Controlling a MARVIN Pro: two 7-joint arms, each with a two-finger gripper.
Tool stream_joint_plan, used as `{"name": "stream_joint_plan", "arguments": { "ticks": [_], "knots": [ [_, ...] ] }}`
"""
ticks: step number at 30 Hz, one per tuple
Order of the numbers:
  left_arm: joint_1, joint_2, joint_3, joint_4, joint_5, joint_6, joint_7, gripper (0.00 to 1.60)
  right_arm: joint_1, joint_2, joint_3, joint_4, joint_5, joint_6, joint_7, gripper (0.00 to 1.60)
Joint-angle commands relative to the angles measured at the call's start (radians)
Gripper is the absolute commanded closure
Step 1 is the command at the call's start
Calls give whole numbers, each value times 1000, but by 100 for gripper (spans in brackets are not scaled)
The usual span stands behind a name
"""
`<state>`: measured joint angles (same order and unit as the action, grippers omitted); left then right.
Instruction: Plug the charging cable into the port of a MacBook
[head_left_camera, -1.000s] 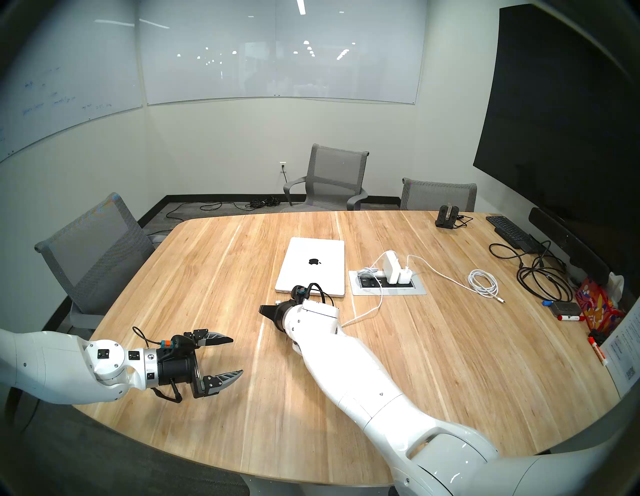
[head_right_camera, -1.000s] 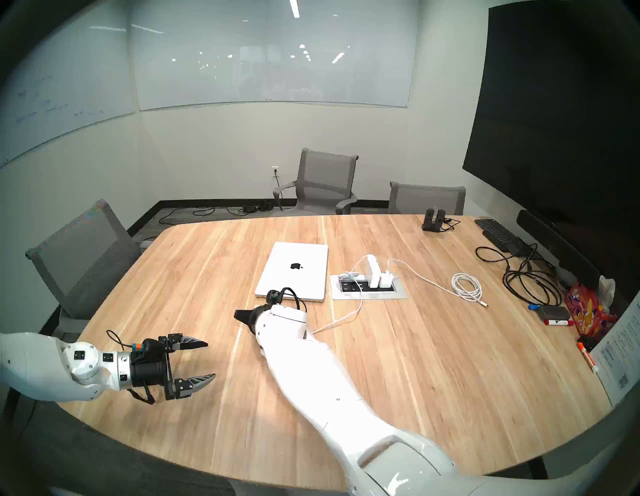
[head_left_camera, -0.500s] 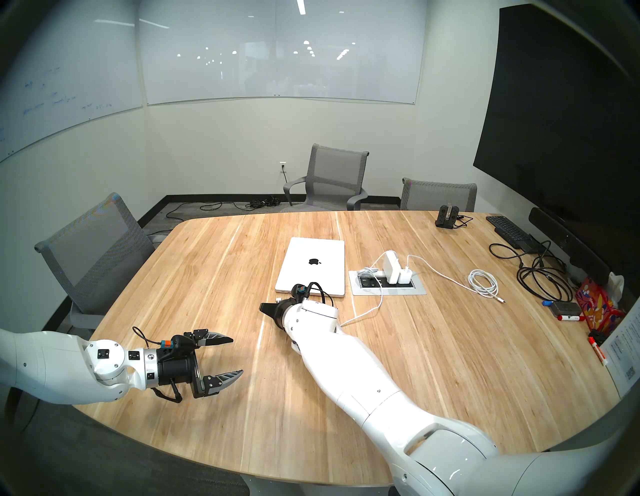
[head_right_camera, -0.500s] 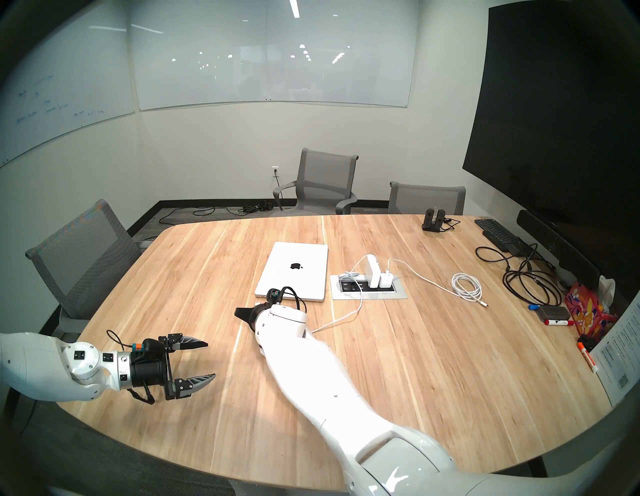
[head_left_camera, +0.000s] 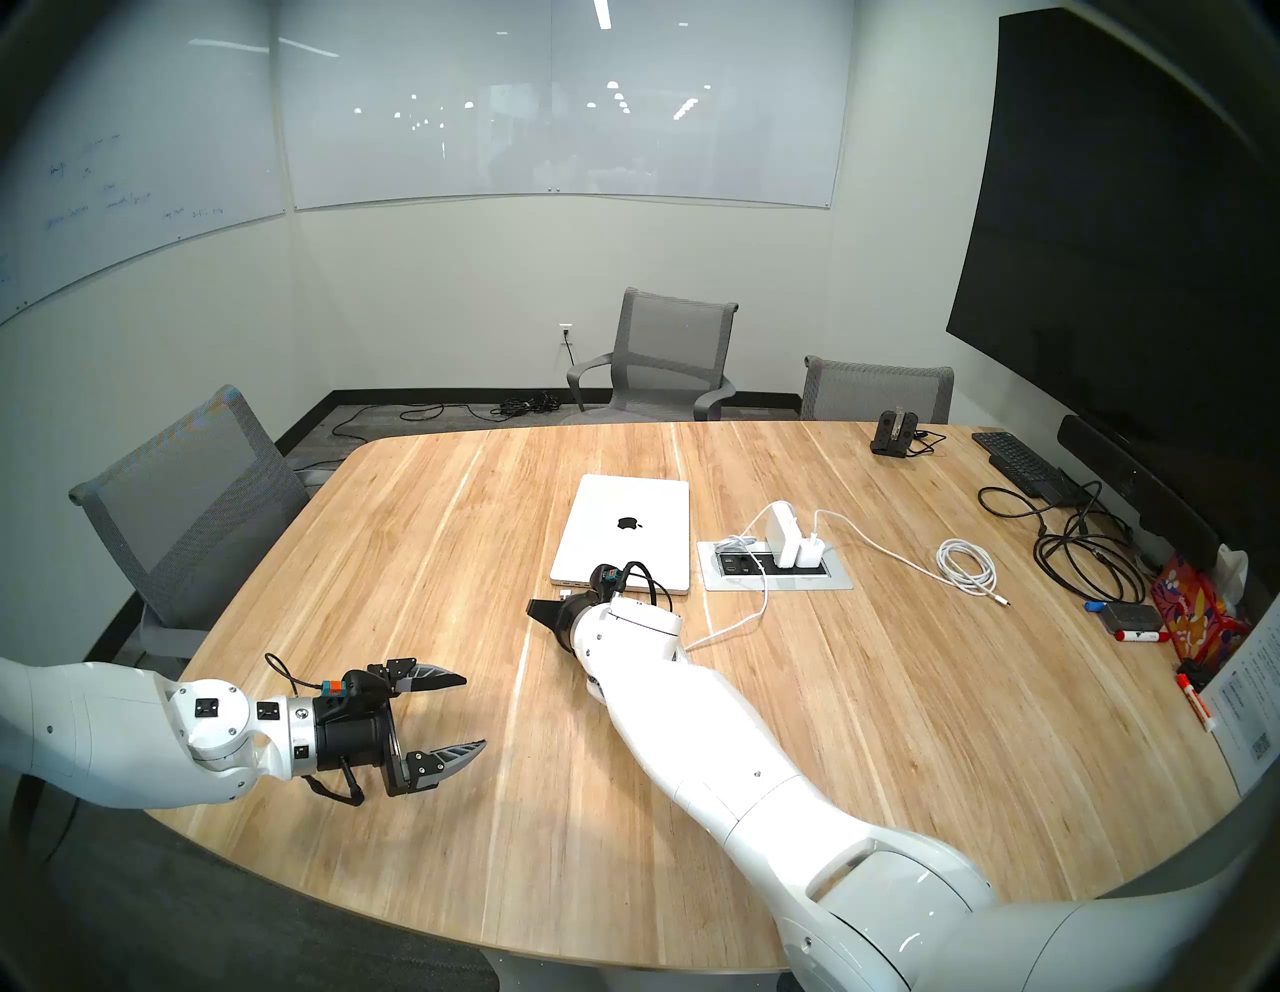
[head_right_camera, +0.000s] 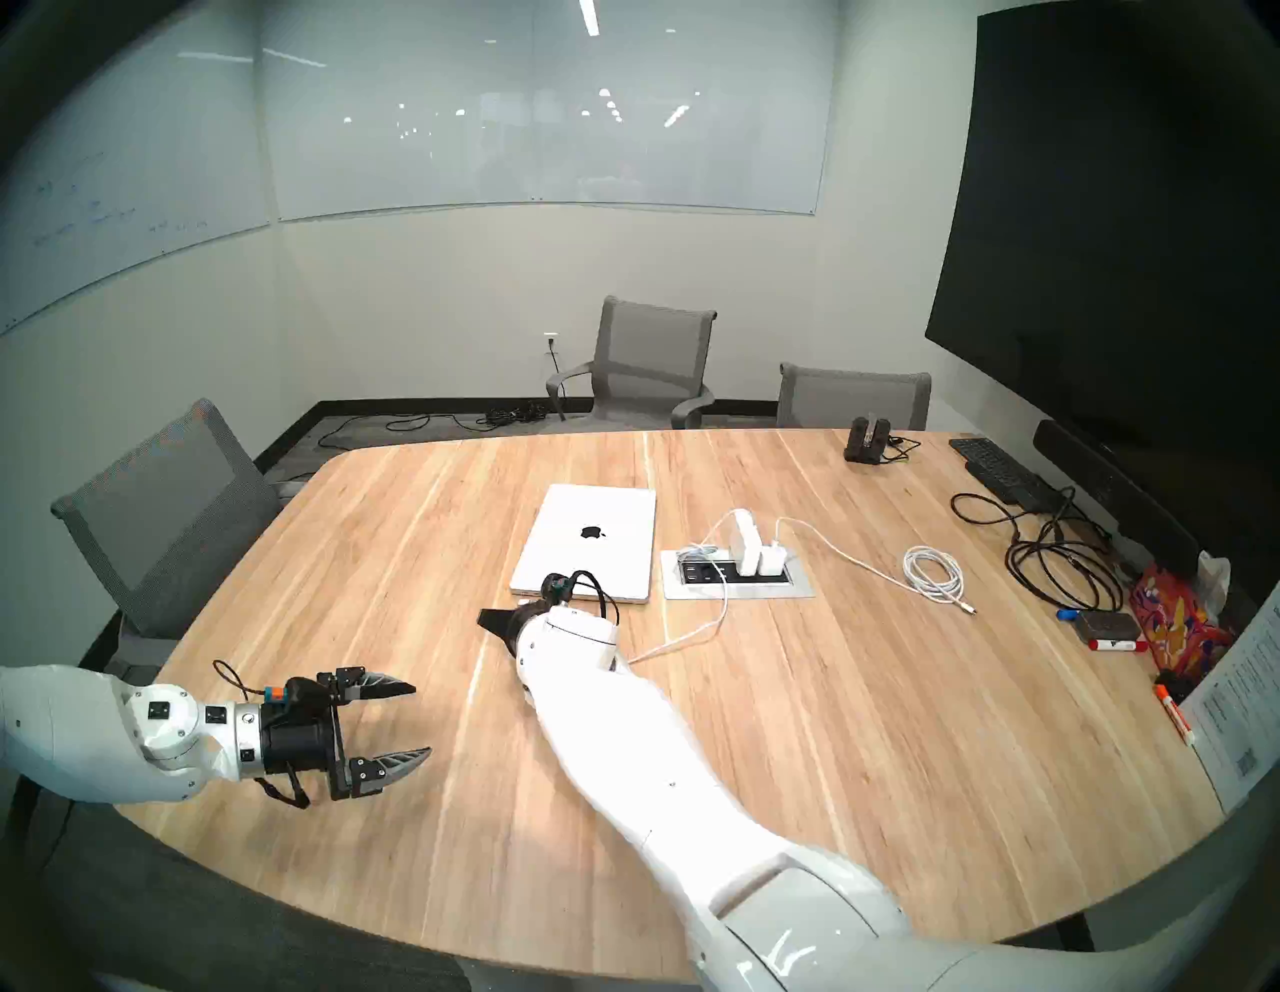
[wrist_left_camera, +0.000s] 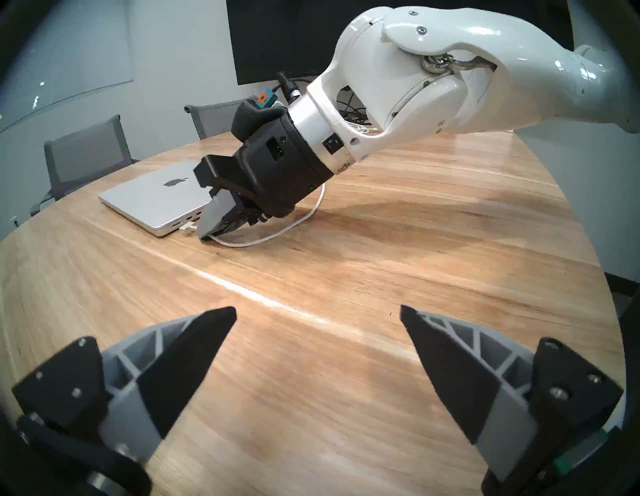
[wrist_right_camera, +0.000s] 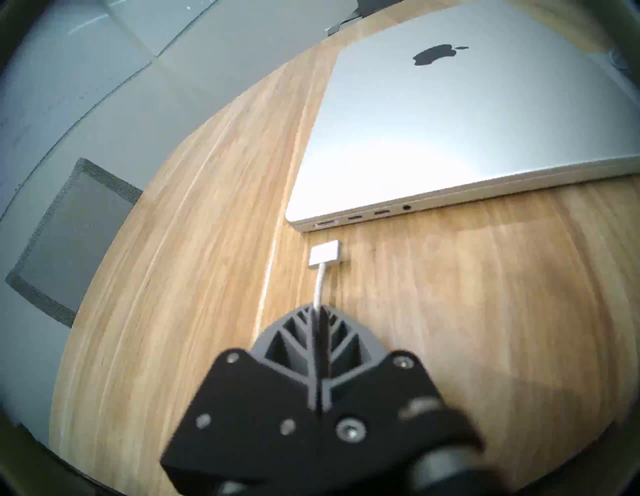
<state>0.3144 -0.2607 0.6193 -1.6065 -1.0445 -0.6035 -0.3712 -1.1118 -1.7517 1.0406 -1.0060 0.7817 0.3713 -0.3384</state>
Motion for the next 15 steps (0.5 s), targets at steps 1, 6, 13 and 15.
{"name": "stream_joint_plan", "arguments": {
  "ticks": [1,6,13,15],
  "knots": [
    [-8,-1,-7,0,0,-2,1,0,33,-31,-2,9,1,-20,14,160],
    [-8,-1,-7,0,0,-2,1,0,39,-38,-2,25,-2,-27,19,160],
    [-8,-1,-7,0,0,-2,1,0,54,-48,0,64,-8,-49,28,160],
    [-8,-1,-7,0,0,-2,1,0,58,-51,1,76,-8,-55,33,160]
  ]
}}
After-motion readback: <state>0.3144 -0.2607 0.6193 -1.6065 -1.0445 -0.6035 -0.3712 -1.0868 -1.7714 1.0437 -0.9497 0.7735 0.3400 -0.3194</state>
